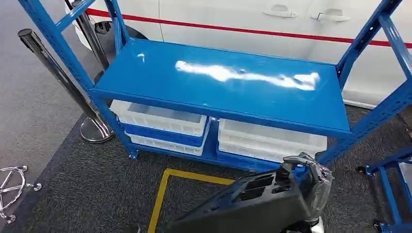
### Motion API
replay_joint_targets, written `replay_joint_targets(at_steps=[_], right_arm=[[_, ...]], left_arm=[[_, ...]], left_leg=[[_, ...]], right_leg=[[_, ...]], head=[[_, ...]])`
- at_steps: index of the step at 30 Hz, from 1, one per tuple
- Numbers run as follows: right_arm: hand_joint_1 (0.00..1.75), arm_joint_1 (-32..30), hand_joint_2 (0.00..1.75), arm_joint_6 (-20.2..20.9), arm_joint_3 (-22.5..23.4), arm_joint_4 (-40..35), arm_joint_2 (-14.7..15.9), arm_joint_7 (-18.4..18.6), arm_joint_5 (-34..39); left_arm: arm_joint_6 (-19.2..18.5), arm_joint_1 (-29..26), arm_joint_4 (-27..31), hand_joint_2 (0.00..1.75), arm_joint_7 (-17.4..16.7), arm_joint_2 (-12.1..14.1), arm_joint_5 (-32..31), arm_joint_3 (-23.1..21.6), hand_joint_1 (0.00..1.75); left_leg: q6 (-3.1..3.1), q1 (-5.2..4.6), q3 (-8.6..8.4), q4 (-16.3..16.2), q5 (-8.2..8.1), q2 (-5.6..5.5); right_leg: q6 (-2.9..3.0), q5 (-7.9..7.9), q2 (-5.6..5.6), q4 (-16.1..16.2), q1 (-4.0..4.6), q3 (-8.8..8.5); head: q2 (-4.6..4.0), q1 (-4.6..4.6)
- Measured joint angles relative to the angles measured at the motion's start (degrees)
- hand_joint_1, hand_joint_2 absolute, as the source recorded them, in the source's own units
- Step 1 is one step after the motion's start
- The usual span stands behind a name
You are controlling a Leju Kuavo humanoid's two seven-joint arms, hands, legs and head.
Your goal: Take the parts from the cabinet and place them on the table.
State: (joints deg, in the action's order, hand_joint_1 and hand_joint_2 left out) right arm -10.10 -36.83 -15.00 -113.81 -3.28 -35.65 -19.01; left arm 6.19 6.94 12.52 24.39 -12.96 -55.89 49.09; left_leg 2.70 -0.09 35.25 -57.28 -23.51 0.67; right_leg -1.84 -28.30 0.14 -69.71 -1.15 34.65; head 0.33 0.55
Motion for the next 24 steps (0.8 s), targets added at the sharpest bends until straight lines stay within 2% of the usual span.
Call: replay_joint_targets(at_steps=[1,2,3,4,6,7,8,9,10,11,12,13,14,15,16,17,18,20,21,22,23,24], right_arm=[[1.75,-0.3,1.75,0.4,-0.3,-0.1,0.1,-0.5,0.8],[1.75,-0.4,1.75,0.7,-0.5,-0.1,0.1,-0.7,1.1],[1.75,-0.6,1.75,0.8,-0.8,-0.2,0.2,-1.0,1.2],[1.75,-0.9,1.75,0.8,-0.9,-0.3,0.2,-1.0,1.3],[1.75,-1.1,1.75,0.9,-1.2,-0.3,0.3,-1.2,1.4],[1.75,-1.2,1.75,0.9,-1.3,-0.3,0.3,-1.6,1.1],[1.75,-1.3,1.75,0.8,-1.4,-0.4,0.3,-2.1,0.7],[1.75,-1.5,1.75,0.5,-1.6,-0.4,0.3,-2.5,-0.3],[1.75,-1.8,1.75,-0.3,-1.6,-0.4,0.3,-3.2,-2.0],[1.75,-2.2,1.75,-1.2,-1.6,-0.4,0.3,-3.6,-4.1],[1.75,-2.4,1.75,-1.7,-1.6,-0.4,0.3,-3.7,-5.6],[1.75,-2.6,1.75,-2.1,-1.6,-0.4,0.3,-3.7,-6.3],[1.75,-2.7,1.75,-2.4,-1.6,-0.4,0.3,-3.7,-6.7],[1.75,-2.8,1.75,-2.6,-1.6,-0.4,0.3,-3.7,-7.1],[1.75,-2.9,1.75,-2.7,-1.6,-0.4,0.3,-3.7,-7.4],[1.75,-3.1,1.75,-2.9,-1.6,-0.4,0.3,-3.7,-8.0],[1.75,-3.4,1.75,-3.1,-1.6,-0.5,0.3,-3.7,-8.5],[1.75,-3.5,1.75,-3.1,-1.6,-0.5,0.3,-3.6,-9.0],[1.75,-3.6,1.75,-3.1,-1.6,-0.5,0.3,-3.6,-9.1],[1.75,-3.6,1.75,-3.1,-1.6,-0.5,0.3,-3.6,-9.1],[1.75,-3.7,1.75,-3.1,-1.6,-0.5,0.3,-3.6,-9.1],[1.75,-3.7,1.75,-3.1,-1.6,-0.5,0.3,-3.6,-9.1]], left_arm=[[0.1,0.0,0.0,1.75,0.1,0.0,0.1,0.0,0.00],[0.1,0.1,0.0,1.75,0.2,0.2,0.1,0.1,0.00],[0.2,0.0,0.0,1.75,0.2,0.2,0.1,0.1,0.00],[0.2,0.0,0.0,1.75,0.3,0.2,0.1,0.1,0.00],[0.2,0.0,0.0,1.75,0.3,0.3,0.1,0.2,0.00],[0.2,-0.1,0.0,1.75,0.3,0.3,0.1,0.2,0.00],[0.2,-0.1,0.0,1.75,0.4,0.3,0.1,0.3,0.00],[0.2,-0.1,0.0,1.75,0.7,0.3,0.0,0.3,0.00],[0.2,0.0,0.0,1.75,1.0,0.3,-0.1,0.3,0.00],[0.2,0.1,0.0,1.75,1.2,0.3,-0.2,0.3,0.00],[0.2,0.1,0.0,1.75,1.3,0.3,-0.2,0.3,0.00],[0.2,0.1,0.0,1.75,1.4,0.3,-0.4,0.3,0.00],[0.2,0.1,0.0,1.75,1.4,0.3,-0.5,0.3,0.00],[0.2,0.1,0.0,1.75,1.5,0.3,-0.6,0.3,0.00],[0.3,0.3,0.0,1.75,1.5,0.3,-0.7,0.3,0.00],[0.4,0.6,0.1,1.75,1.5,0.3,-0.7,0.3,0.00],[0.5,1.0,0.1,1.75,1.6,0.4,-0.7,0.3,0.00],[0.6,1.2,0.1,1.75,1.7,0.3,-0.8,0.3,0.00],[0.6,1.2,0.1,1.75,1.7,0.3,-0.8,0.3,0.00],[0.6,0.9,0.1,1.75,1.7,0.3,-0.8,0.3,0.00],[0.6,0.6,0.1,1.75,1.7,0.3,-0.8,0.3,0.00],[0.6,0.6,0.1,1.75,1.7,0.3,-0.7,0.3,0.00]], left_leg=[[-0.29,0.06,0.90,-0.9,0.23,-0.01],[-0.62,-0.27,1.79,-1.7,0.43,-0.11],[-0.79,-0.30,1.89,-2.2,0.62,-0.13],[-1.13,-0.35,1.86,-2.3,1.02,-0.11],[-1.88,-0.22,2.17,-2.1,2.08,-0.20],[-2.21,0.08,2.47,-2.6,1.48,-0.33],[-2.60,0.11,3.24,-4.2,-1.65,-0.43],[-2.96,0.25,4.42,-7.5,-5.27,-0.45],[-3.27,0.37,5.45,-11.8,-8.57,-0.44],[-3.45,0.42,6.22,-15.7,-10.33,-0.44],[-3.50,0.45,6.50,-18.4,-10.31,-0.44],[-3.39,0.45,5.90,-19.6,-8.50,-0.44],[-3.13,0.44,4.14,-18.1,-6.19,-0.43],[-2.75,0.39,1.09,-14.3,-4.33,-0.33],[-2.21,0.18,-2.62,-9.4,-3.84,0.34],[-1.45,-0.29,-6.74,-3.8,-5.53,2.71],[-1.17,-0.82,-9.00,0.4,-6.97,3.43],[-0.93,-0.98,-8.51,0.7,-6.95,2.51],[-0.51,-0.99,-8.30,0.8,-6.60,1.87],[-0.02,-0.53,-8.51,1.9,-5.46,1.32],[0.22,-0.48,-8.16,2.1,-4.90,1.20],[0.80,-0.41,-7.57,2.0,-4.48,0.83]], right_leg=[[-0.13,-0.10,0.00,4.6,-0.19,-3.68],[-0.21,-3.39,-0.06,9.6,-0.01,-6.76],[0.79,-3.73,-0.24,10.4,0.38,-7.14],[0.96,-3.62,-0.18,10.5,0.26,-6.72],[2.13,-2.76,-0.17,10.2,0.46,-6.09],[2.84,-2.04,0.18,10.4,0.09,-5.45],[3.28,-1.31,0.17,10.4,0.13,-4.68],[3.57,-0.87,0.12,10.5,0.10,-3.76],[3.60,-0.18,0.14,10.5,0.15,-2.88],[3.60,0.45,0.20,10.5,0.20,-2.05],[3.56,1.04,0.25,10.4,0.25,-1.28],[3.47,1.67,0.30,10.4,0.32,-0.39],[3.47,2.22,0.67,10.3,0.40,0.33],[3.48,2.70,1.00,10.3,0.50,0.91],[3.33,3.09,1.08,10.3,0.57,1.12],[3.13,3.42,1.39,10.3,0.51,1.02],[2.77,3.61,1.90,10.2,0.69,1.05],[2.03,4.13,3.15,10.4,0.50,0.89],[1.60,4.45,3.74,10.7,0.41,0.67],[1.16,4.53,3.98,10.6,0.67,0.81],[0.90,3.20,2.61,9.5,0.35,1.21],[0.81,0.41,1.26,6.6,0.36,2.49]], head=[[0.00,0.02],[0.00,-0.02],[0.00,0.15],[0.00,0.02],[0.00,0.00],[0.00,0.09],[0.00,0.09],[0.00,0.15],[0.00,0.13],[0.00,0.13],[0.00,0.15],[0.00,0.15],[0.00,0.15],[0.00,0.15],[0.00,0.15],[0.00,0.15],[0.00,0.13],[0.00,0.13],[0.00,0.11],[0.00,0.13],[0.00,0.11],[0.00,0.09]])
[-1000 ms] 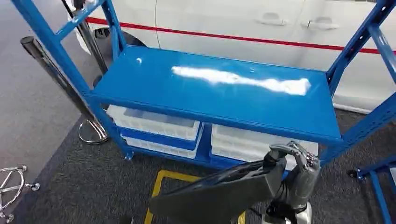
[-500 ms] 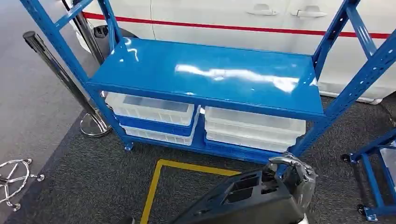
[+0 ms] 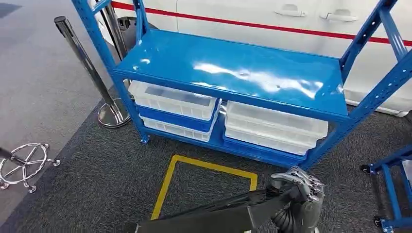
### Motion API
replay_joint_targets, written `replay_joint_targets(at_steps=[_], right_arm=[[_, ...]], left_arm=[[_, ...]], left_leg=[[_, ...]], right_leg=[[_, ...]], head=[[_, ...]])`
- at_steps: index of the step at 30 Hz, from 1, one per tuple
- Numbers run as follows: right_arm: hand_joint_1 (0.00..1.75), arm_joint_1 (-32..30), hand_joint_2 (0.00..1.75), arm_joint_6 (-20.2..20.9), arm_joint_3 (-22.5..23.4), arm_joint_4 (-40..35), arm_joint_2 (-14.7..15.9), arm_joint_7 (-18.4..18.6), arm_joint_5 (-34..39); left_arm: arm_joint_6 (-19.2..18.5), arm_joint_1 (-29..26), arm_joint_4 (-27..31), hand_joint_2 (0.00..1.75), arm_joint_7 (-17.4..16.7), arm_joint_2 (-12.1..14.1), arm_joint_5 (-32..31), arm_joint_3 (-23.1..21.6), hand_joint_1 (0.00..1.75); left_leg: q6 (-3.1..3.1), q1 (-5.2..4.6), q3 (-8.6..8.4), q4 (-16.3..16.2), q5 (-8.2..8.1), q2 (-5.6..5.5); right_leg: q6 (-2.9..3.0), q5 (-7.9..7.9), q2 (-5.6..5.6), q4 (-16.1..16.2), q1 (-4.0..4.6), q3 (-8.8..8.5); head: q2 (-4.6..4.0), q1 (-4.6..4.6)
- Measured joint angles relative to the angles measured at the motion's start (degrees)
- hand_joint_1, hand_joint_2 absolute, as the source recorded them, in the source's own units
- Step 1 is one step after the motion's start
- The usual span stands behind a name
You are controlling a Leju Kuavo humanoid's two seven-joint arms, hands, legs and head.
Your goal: Take the parts from the cabinet and place them on the table.
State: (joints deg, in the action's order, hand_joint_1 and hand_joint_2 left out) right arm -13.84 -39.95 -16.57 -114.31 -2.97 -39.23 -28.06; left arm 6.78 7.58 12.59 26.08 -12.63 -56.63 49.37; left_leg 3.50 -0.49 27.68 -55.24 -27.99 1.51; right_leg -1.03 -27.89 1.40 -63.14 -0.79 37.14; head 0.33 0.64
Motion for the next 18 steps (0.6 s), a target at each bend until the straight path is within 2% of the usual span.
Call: replay_joint_targets(at_steps=[1,2,3,4,5,6,7,8,9,10,12,13,14,15,16,17,18], right_arm=[[1.75,-0.1,1.75,0.0,0.0,0.0,0.0,0.0,0.0],[1.75,-0.3,1.75,0.0,0.0,0.0,0.0,0.0,0.0],[1.75,-0.4,1.75,0.0,0.0,0.0,0.0,0.0,0.0],[1.75,-0.4,1.75,0.0,0.0,0.0,0.0,0.0,0.0],[1.75,-0.4,1.75,0.0,0.0,0.0,0.0,0.0,0.0],[1.75,-0.4,1.75,0.0,0.0,0.0,0.0,0.0,0.0],[1.75,-0.4,1.75,0.0,0.0,0.0,0.0,0.0,0.0],[1.75,-0.4,1.75,0.0,0.0,0.0,0.0,0.0,0.0],[1.75,-0.5,1.75,0.0,0.0,0.0,0.0,0.0,0.0],[1.75,-0.6,1.75,0.0,0.0,-0.1,0.0,0.0,0.0],[1.75,-0.5,1.75,0.0,0.0,-0.1,0.0,0.0,0.0],[1.75,-0.5,1.75,0.0,0.0,-0.1,0.0,0.0,0.0],[1.75,-0.5,1.75,0.0,0.0,-0.1,0.1,0.0,0.0],[1.75,-0.5,1.75,0.0,0.0,-0.1,0.0,0.0,0.0],[1.75,-0.5,1.75,0.0,0.0,-0.1,0.0,0.0,0.0],[1.75,-0.6,1.75,0.0,0.0,-0.1,0.0,0.0,0.0],[1.75,-0.6,1.75,0.0,0.0,-0.1,0.0,0.0,0.0]], left_arm=[[0.1,0.0,0.0,1.75,0.0,0.0,0.0,0.0,0.00],[0.0,0.0,0.0,1.75,0.0,0.0,0.0,0.0,0.00],[0.0,-0.2,0.0,1.75,0.0,0.0,0.0,0.0,0.00],[0.0,-0.3,0.0,1.75,0.0,0.0,0.0,0.0,0.00],[0.0,-0.5,0.0,1.75,0.0,0.0,0.0,0.0,0.00],[0.0,-0.5,0.0,1.75,0.0,0.0,0.0,0.0,0.00],[0.0,-0.5,0.0,1.75,0.0,-0.1,0.0,0.0,0.00],[0.0,-0.5,0.0,1.75,0.0,-0.2,0.0,0.0,0.00],[0.0,-0.3,0.0,1.75,0.0,-0.3,0.0,0.0,0.00],[0.0,-0.2,0.0,1.75,0.0,-0.3,0.0,0.0,0.00],[0.0,-0.4,0.0,1.75,0.0,-0.3,0.0,0.0,0.00],[0.0,-0.4,0.0,1.75,0.0,-0.1,0.0,0.0,0.00],[0.0,-0.5,0.0,1.75,0.0,-0.1,0.0,0.0,0.00],[0.0,-0.4,0.0,1.75,0.0,-0.1,0.0,0.0,0.00],[0.0,-0.3,0.0,1.75,0.0,-0.2,0.0,0.0,0.00],[0.0,-0.3,0.0,1.75,0.0,-0.2,0.0,0.0,0.00],[0.0,-0.3,0.0,1.75,0.0,-0.2,0.0,0.0,0.00]], left_leg=[[0.00,-0.01,0.68,-0.1,0.40,-0.48],[0.02,-0.08,1.10,-0.2,0.72,-0.95],[-0.01,-0.13,1.64,-0.4,1.04,-1.44],[-0.09,-0.15,1.96,-0.6,1.21,-1.93],[-0.18,-0.15,2.33,-0.9,1.29,-2.52],[-0.20,-0.15,2.49,-1.3,1.29,-3.12],[-0.30,-0.16,2.58,-1.7,1.22,-3.73],[-0.45,-0.04,2.82,-2.0,1.12,-4.11],[-0.77,-0.49,3.35,-2.6,1.04,-4.45],[-1.14,-0.08,3.76,-2.5,1.25,-5.09],[-1.67,0.13,3.89,-2.4,1.46,-5.90],[-1.95,-0.39,4.16,-2.6,1.33,-6.22],[-2.26,-0.45,4.50,-3.6,0.46,-4.56],[-2.55,-0.26,5.82,-6.2,-1.33,-3.37],[-2.97,0.09,8.02,-10.6,-3.59,-2.64],[-3.32,0.44,10.30,-15.3,-5.58,-2.33],[-3.67,0.76,12.43,-19.5,-6.91,-2.16]], right_leg=[[-0.13,-3.04,-0.70,-4.6,-0.04,1.87],[-0.21,-5.28,-0.93,-9.0,0.01,3.53],[-0.25,-6.48,-1.10,-12.4,0.09,4.76],[-0.22,-6.25,-1.15,-13.0,0.10,4.73],[-0.10,-4.44,-1.22,-10.6,0.09,3.00],[0.11,-2.02,-1.38,-6.1,0.09,0.11],[0.41,0.37,-2.20,-0.5,0.12,-3.13],[0.88,0.54,-4.54,3.5,0.08,-5.05],[0.87,0.17,-5.50,4.3,0.00,-5.40],[0.87,0.23,-4.61,4.1,0.17,-5.20],[1.12,0.30,-3.94,4.2,0.39,-5.16],[1.54,0.63,-3.37,4.9,-0.55,-5.40],[1.78,0.74,-2.55,5.2,-0.58,-5.63],[2.07,0.76,-2.02,5.2,-0.62,-5.63],[2.10,0.73,-1.26,5.2,-0.57,-5.56],[2.14,0.69,-0.58,5.2,-0.51,-5.51],[2.09,0.64,0.16,5.1,-0.51,-5.43]], head=[[0.00,-0.05],[0.00,-0.07],[0.00,-0.05],[0.00,-0.05],[0.00,-0.05],[0.00,-0.05],[0.00,-0.07],[0.00,-0.05],[0.00,-0.05],[0.00,-0.02],[0.00,-0.02],[0.00,-0.05],[0.00,-0.02],[0.00,0.17],[0.00,0.15],[0.00,0.15],[0.00,0.15]])
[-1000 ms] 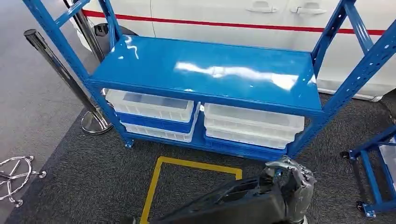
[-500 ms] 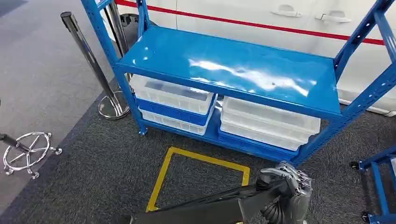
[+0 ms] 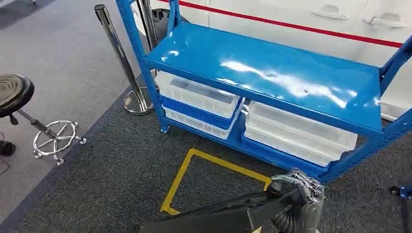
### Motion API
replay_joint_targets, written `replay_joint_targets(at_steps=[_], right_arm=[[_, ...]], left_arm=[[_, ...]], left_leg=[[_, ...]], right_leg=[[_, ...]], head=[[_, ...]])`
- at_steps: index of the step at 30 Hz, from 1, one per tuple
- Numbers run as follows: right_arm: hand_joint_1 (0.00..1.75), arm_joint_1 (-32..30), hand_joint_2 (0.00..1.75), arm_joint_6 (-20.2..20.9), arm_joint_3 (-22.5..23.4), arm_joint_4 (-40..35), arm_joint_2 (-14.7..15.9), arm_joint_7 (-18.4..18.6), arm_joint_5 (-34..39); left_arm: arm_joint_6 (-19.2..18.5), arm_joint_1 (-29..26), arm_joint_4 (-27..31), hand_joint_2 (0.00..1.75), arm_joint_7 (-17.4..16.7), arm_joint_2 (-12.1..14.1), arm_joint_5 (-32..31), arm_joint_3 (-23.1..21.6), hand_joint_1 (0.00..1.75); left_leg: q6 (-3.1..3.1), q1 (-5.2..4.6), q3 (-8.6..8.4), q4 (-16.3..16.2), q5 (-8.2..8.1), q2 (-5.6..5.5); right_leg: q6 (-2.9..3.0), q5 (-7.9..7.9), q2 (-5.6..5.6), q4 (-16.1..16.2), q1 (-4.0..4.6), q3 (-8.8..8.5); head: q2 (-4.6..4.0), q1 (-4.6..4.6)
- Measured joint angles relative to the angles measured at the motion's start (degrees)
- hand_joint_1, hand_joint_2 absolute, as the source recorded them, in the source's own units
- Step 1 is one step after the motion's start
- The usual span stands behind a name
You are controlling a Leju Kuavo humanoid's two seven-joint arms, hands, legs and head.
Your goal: Take the parts from the cabinet and place them on the table.
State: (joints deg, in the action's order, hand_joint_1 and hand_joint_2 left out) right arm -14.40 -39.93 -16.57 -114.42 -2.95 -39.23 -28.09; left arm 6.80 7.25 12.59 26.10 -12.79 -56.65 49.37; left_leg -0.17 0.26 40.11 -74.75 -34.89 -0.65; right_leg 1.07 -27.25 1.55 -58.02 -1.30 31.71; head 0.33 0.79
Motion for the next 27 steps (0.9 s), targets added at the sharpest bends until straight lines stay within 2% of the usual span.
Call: replay_joint_targets(at_steps=[1,2,3,4,5,6,7,10,11,12,13,14,15,16,17,18,19,20,21,22,23,24,25,26,27], right_arm=[[1.75,0.0,1.75,0.0,0.0,0.0,0.0,0.0,0.0],[1.75,0.0,1.75,0.0,0.0,0.0,0.0,0.0,0.0],[1.75,0.0,1.75,0.0,0.0,0.0,0.0,0.0,0.0],[1.75,0.0,1.75,0.0,0.0,0.0,0.0,0.0,0.0],[1.75,0.0,1.75,0.0,0.0,0.0,0.0,-0.1,0.0],[1.75,-0.1,1.75,0.0,0.0,0.0,-0.1,-0.1,0.0],[1.75,-0.3,1.75,0.0,0.0,-0.1,-0.1,-0.2,0.1],[1.75,-1.0,1.75,0.0,0.0,-0.2,-0.1,-0.1,0.3],[1.75,-1.3,1.75,0.0,0.0,-0.4,-0.2,-0.1,0.4],[1.75,-1.6,1.75,0.0,0.2,-0.4,-0.2,-0.2,0.5],[1.75,-2.1,1.75,0.0,0.7,-0.7,-0.3,-0.2,0.7],[1.75,-2.6,1.75,0.0,1.2,-1.0,-0.5,-0.2,0.9],[1.75,-2.8,1.75,0.0,1.4,-1.2,-0.5,-0.2,0.9],[1.75,-2.7,1.75,0.0,1.4,-1.2,-0.5,-0.2,0.6],[1.75,-2.5,1.75,0.0,1.4,-1.2,-0.4,-0.2,0.2],[1.75,-2.2,1.75,0.0,1.4,-1.2,-0.4,-0.2,-0.2],[1.75,-1.7,1.75,0.0,1.4,-1.2,-0.3,-0.2,-0.3],[1.75,-1.2,1.75,0.0,1.4,-1.2,-0.2,-0.2,-0.4],[1.75,-0.8,1.75,0.0,1.4,-1.2,0.0,-0.2,-0.5],[1.75,-0.7,1.75,0.0,1.5,-1.2,0.0,-0.2,-0.6],[1.75,-0.7,1.75,-0.1,1.5,-1.4,0.0,-0.2,-0.7],[1.75,-0.7,1.75,0.0,1.5,-1.4,0.0,-0.2,-0.7],[1.75,-0.5,1.75,0.0,1.5,-1.4,0.1,-0.2,-0.9],[1.75,-0.3,1.75,0.0,1.5,-1.4,0.1,-0.2,-1.2],[1.75,0.0,1.75,0.0,1.5,-1.4,0.1,-0.1,-2.0]], left_arm=[[0.0,-0.1,0.0,1.75,0.0,0.0,0.0,0.0,0.00],[0.0,-0.3,0.0,1.75,0.0,0.0,0.0,0.0,0.00],[0.1,-0.3,0.0,1.75,-0.1,0.0,0.1,0.0,0.00],[0.2,-0.3,0.0,1.75,-0.2,0.2,0.2,0.0,0.00],[0.2,-0.3,0.0,1.75,-0.2,0.2,0.3,0.0,0.00],[0.2,-0.2,0.0,1.75,-0.2,0.2,0.6,0.0,0.00],[0.4,-0.2,0.0,1.75,-0.2,0.3,0.9,0.1,0.00],[1.0,-1.0,0.0,1.75,-0.2,0.6,1.6,0.6,0.00],[1.2,-1.4,0.0,1.75,0.0,0.8,1.9,0.8,0.00],[1.2,-1.6,0.0,1.75,0.1,0.8,1.9,0.9,0.00],[1.5,-1.7,0.0,1.75,0.1,0.9,1.7,0.9,0.00],[1.7,-1.7,0.0,1.75,0.0,1.0,1.5,0.9,0.00],[1.7,-1.8,0.0,1.75,0.0,1.2,1.5,1.0,0.00],[1.8,-1.9,0.0,1.75,0.2,1.3,1.8,1.1,0.00],[1.8,-1.9,0.0,1.75,0.4,1.4,2.1,1.3,0.00],[1.8,-1.8,0.0,1.75,0.7,1.5,2.1,1.4,0.00],[1.8,-1.6,0.0,1.75,0.9,1.5,2.1,1.5,0.00],[1.8,-1.2,0.0,1.75,1.0,1.5,2.1,1.6,0.00],[1.8,-1.0,0.0,1.75,1.0,1.5,2.1,1.6,0.00],[1.8,-0.8,0.0,1.75,1.1,1.4,2.0,1.7,0.00],[1.8,-0.7,0.0,1.75,1.1,1.5,2.1,1.7,0.00],[1.8,-0.7,0.0,1.75,1.1,1.5,2.0,1.7,0.00],[1.8,-0.8,0.0,1.75,1.1,1.5,2.0,1.7,0.00],[1.8,-0.8,0.0,1.75,1.1,1.6,2.0,1.8,0.00],[1.8,-1.0,0.0,1.75,1.1,1.7,1.9,1.8,0.00]], left_leg=[[-0.24,0.24,0.87,-1.7,0.01,0.16],[-0.46,0.52,0.23,-0.1,1.70,0.37],[-0.57,0.68,-1.67,3.9,4.14,0.60],[-0.57,0.77,-4.50,9.3,6.89,1.17],[-0.47,0.76,-7.60,15.3,9.21,2.57],[-0.19,0.13,-8.34,16.7,7.84,4.40],[0.34,-0.05,-8.24,17.0,8.43,3.67],[1.17,-0.25,-7.53,16.9,8.39,2.29],[1.94,0.48,-8.45,17.8,8.93,1.71],[2.23,0.31,-8.46,17.9,9.00,1.20],[2.68,0.24,-8.33,17.9,9.18,0.82],[2.77,0.12,-8.25,17.9,9.22,0.12],[2.86,-0.04,-8.18,17.8,9.24,-0.51],[2.90,-0.20,-8.14,17.7,9.21,-1.23],[2.92,-0.29,-8.17,17.7,9.20,-1.81],[2.95,-0.39,-8.23,17.5,9.14,-2.61],[2.89,-0.44,-8.25,17.3,9.08,-3.50],[2.81,-0.46,-8.29,17.0,8.94,-4.37],[2.70,-0.36,-8.17,16.7,8.78,-5.01],[2.39,-0.55,-7.64,16.2,8.68,-5.57],[2.11,-0.45,-7.19,16.2,8.73,-6.04],[1.74,0.02,-6.99,16.2,8.75,-6.60],[1.28,0.05,-6.85,16.4,8.97,-7.18],[1.02,-0.16,-6.62,16.3,8.87,-7.62],[0.83,-0.17,-6.62,15.4,8.37,-5.47]], right_leg=[[-0.05,-0.05,0.59,-0.1,-0.03,0.04],[-0.17,-0.13,1.17,-0.1,-0.10,0.01],[-0.32,-0.23,1.69,-0.2,-0.15,-0.06],[-0.57,-0.41,2.17,-0.3,-0.26,-0.23],[-0.88,-0.65,2.70,-0.4,-0.35,-0.49],[-1.20,-0.76,3.06,-0.3,-0.10,-0.57],[-1.57,-0.79,3.44,-0.4,0.01,-0.54],[-2.57,-0.69,4.55,0.1,0.05,-1.04],[-3.17,-1.41,3.66,-0.2,-0.30,-1.24],[-3.13,-2.84,1.21,-1.9,-0.30,-0.73],[-2.94,-5.28,-0.22,-5.6,-0.34,1.03],[-2.84,-7.65,-0.91,-10.5,-0.22,3.33],[-2.81,-9.30,-1.23,-14.9,-0.07,5.59],[-2.77,-9.63,-1.36,-17.9,0.03,7.40],[-2.66,-8.70,-1.38,-18.0,0.06,7.68],[-2.44,-6.15,-1.48,-15.4,0.06,6.80],[-2.15,-3.03,-1.82,-10.9,0.06,4.94],[-1.81,0.01,-2.80,-5.1,0.05,2.38],[-1.43,-0.04,-5.26,-2.1,0.02,0.97],[-1.57,-0.18,-7.11,-1.4,-0.12,1.04],[-1.67,-0.18,-6.31,-1.5,-0.08,1.09],[-1.60,-0.21,-6.00,-1.4,0.26,1.16],[-1.42,-0.21,-5.53,-1.4,0.46,1.12],[-1.03,0.06,-4.80,-0.7,-0.35,0.84],[-0.87,0.15,-3.95,-0.5,-0.40,0.54]], head=[[0.00,0.00],[0.00,0.00],[0.00,0.00],[0.00,0.00],[0.00,0.00],[0.00,0.00],[0.00,-0.02],[0.00,0.00],[0.00,0.00],[0.00,-0.02],[0.00,-0.04],[0.00,-0.07],[0.00,-0.07],[0.00,-0.05],[0.00,-0.07],[0.00,-0.07],[0.00,-0.07],[0.00,-0.07],[0.00,-0.04],[0.00,-0.04],[0.00,-0.02],[0.00,-0.07],[0.00,-0.02],[0.00,-0.04],[0.00,0.00]])
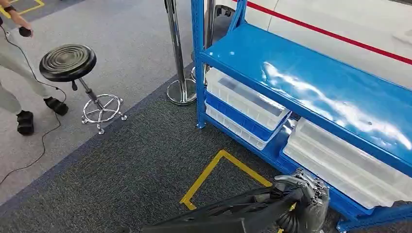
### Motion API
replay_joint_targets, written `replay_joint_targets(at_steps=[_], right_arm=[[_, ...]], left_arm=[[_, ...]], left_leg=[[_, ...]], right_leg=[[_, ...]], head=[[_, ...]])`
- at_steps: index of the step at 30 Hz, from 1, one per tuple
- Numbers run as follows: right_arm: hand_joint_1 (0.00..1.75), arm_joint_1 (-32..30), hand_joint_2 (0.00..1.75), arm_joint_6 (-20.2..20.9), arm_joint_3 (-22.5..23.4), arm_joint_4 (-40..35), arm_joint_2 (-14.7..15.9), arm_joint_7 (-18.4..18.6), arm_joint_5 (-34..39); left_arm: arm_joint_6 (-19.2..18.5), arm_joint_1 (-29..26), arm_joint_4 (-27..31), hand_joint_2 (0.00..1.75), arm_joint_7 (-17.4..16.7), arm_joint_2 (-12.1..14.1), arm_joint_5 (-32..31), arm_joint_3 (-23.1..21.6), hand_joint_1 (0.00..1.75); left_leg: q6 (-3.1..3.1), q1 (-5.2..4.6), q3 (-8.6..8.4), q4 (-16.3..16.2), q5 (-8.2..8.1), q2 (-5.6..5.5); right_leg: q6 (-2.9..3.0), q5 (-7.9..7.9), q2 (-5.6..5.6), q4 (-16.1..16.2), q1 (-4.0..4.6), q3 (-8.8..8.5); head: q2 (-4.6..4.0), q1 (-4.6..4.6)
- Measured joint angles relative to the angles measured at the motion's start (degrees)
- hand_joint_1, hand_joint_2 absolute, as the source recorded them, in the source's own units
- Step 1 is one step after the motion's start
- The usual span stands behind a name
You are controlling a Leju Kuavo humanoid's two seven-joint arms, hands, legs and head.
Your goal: Take the parts from the cabinet and place them on the table.
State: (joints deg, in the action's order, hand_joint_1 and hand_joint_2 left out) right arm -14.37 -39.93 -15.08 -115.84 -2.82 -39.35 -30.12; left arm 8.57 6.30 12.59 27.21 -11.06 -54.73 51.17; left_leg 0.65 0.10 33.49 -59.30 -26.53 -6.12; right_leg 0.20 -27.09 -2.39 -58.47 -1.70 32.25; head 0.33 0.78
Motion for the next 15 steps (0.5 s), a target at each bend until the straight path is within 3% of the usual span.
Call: replay_joint_targets(at_steps=[1,2,4,5,7,8,9,10,11,14,15], right_arm=[[1.75,0.3,1.75,0.0,0.0,0.0,0.0,0.2,-1.0],[1.75,0.9,1.75,0.0,0.0,0.0,0.2,0.5,-2.9],[1.75,3.2,1.75,0.0,0.0,0.1,1.5,3.8,-7.8],[1.75,5.3,1.75,0.1,0.0,0.3,2.6,6.1,-10.5],[1.75,10.5,1.75,0.7,0.0,0.7,5.1,11.1,-15.6],[1.75,12.7,1.75,0.8,0.0,0.7,6.3,13.4,-17.3],[1.75,14.0,1.75,0.9,0.0,0.7,7.1,15.0,-18.0],[1.75,15.2,1.75,1.0,0.0,0.7,7.8,15.8,-18.6],[1.75,16.4,1.75,1.1,-0.1,0.7,8.7,16.5,-19.0],[1.75,19.5,1.75,1.2,-0.5,0.6,10.3,17.2,-19.6],[1.75,19.9,1.75,1.1,-0.5,0.6,10.8,17.4,-19.7]], left_arm=[[-0.1,0.1,0.0,1.75,-0.1,0.0,-0.3,0.0,0.00],[-0.3,0.4,0.0,1.75,-0.4,-0.1,-0.8,0.0,0.00],[-0.9,1.0,0.0,1.75,-1.7,-0.4,-2.1,-0.3,0.00],[-1.4,1.1,0.0,1.75,-2.4,-0.5,-2.9,-0.7,0.00],[-1.9,1.0,0.0,1.75,-3.6,-0.7,-4.2,-1.5,0.00],[-2.1,1.1,0.0,1.75,-3.9,-0.8,-4.6,-1.8,0.00],[-2.3,1.2,0.0,1.75,-4.2,-0.8,-4.9,-2.1,0.00],[-2.4,1.3,0.0,1.75,-4.3,-0.9,-5.0,-2.3,0.00],[-2.4,1.4,0.0,1.75,-4.3,-1.0,-5.1,-2.6,0.00],[-2.5,1.3,0.0,1.75,-4.4,-1.0,-5.1,-3.0,0.00],[-2.5,1.2,0.0,1.75,-4.5,-1.1,-5.1,-3.1,0.00]], left_leg=[[-0.39,-0.17,1.09,-2.3,-1.61,2.81],[-0.78,0.06,3.49,-6.9,-4.09,4.56],[-1.22,0.44,8.07,-15.7,-7.36,5.62],[-1.31,0.58,8.83,-17.0,-6.97,5.79],[-1.21,0.64,6.30,-12.0,-3.34,5.99],[-0.97,0.61,3.13,-5.9,-0.62,6.71],[-0.67,0.52,0.13,-0.5,1.15,8.47],[-0.05,0.15,-0.23,0.3,0.29,10.12],[0.15,-0.12,-0.41,1.3,0.92,10.41],[1.12,-0.46,0.28,1.3,1.19,8.38],[1.77,0.30,-0.34,2.2,1.78,7.64]], right_leg=[[0.28,-0.02,0.66,0.1,0.02,-0.13],[0.38,-0.09,1.68,0.1,0.15,-0.13],[0.44,-0.17,3.55,0.0,0.29,-0.02],[0.42,-0.18,4.30,0.0,0.30,0.00],[0.32,-0.24,5.33,-0.1,0.26,-0.03],[0.10,-0.37,6.02,-0.1,0.28,-0.24],[-0.12,-0.52,6.75,-0.1,0.35,-0.52],[-0.38,-0.53,7.44,0.2,0.50,-0.76],[-0.88,-0.60,7.75,0.1,0.61,-0.80],[-1.90,-0.46,9.60,0.7,0.71,-1.25],[-2.31,-0.96,9.37,0.5,0.59,-1.25]], head=[[0.00,0.16],[0.00,0.18],[0.00,0.15],[0.00,0.16],[0.00,0.18],[0.00,0.18],[0.00,0.15],[0.00,0.15],[0.00,0.18],[0.00,0.13],[0.00,0.18]])
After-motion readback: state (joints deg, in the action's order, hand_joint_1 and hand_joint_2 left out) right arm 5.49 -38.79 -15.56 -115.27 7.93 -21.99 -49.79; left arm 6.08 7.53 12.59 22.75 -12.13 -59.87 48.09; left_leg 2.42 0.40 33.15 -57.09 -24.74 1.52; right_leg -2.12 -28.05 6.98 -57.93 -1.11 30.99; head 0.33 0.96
